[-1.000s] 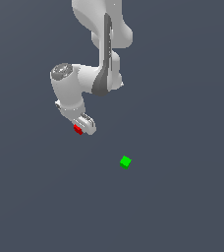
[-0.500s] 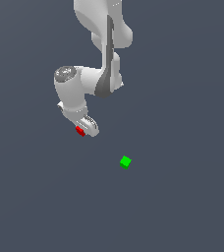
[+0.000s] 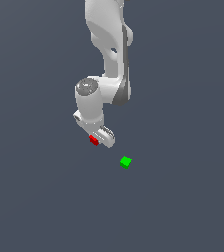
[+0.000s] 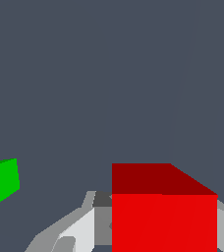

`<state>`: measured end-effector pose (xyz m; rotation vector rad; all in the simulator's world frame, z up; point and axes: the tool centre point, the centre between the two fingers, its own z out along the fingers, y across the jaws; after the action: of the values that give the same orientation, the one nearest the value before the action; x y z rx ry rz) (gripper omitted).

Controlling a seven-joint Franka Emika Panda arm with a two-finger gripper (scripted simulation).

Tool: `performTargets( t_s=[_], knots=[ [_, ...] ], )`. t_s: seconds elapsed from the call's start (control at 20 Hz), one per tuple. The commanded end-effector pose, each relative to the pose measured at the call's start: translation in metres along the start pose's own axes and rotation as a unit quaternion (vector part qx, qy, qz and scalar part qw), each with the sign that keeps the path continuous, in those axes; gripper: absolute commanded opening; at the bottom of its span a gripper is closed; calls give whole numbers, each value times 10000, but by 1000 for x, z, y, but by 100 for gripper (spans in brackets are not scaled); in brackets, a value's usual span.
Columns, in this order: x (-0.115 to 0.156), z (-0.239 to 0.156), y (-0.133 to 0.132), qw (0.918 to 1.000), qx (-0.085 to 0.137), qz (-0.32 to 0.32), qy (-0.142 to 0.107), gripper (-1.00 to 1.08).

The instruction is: Stack the red cube on top of the green cube.

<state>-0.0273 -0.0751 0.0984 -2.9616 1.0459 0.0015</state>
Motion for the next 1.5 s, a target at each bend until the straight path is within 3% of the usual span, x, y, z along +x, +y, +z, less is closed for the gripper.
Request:
performTargets(
  t_s=[0.0,0.3,0.55,0.85,1.15,1.2,1.45],
  knots=[
    [-4,6,-27,10000,6,0,0,-100],
    [-13,22,-91,10000,6,0,0,-100],
    [-17,31,-128,10000,3,-1,2,-100],
    [-19,36,-152,10000,0,-2,4,-100],
    [-19,38,-159,10000,0,-2,4,-100],
    [-19,38,-159,10000,0,-2,4,100],
    [-19,38,-159,10000,0,-2,4,100]
  ],
)
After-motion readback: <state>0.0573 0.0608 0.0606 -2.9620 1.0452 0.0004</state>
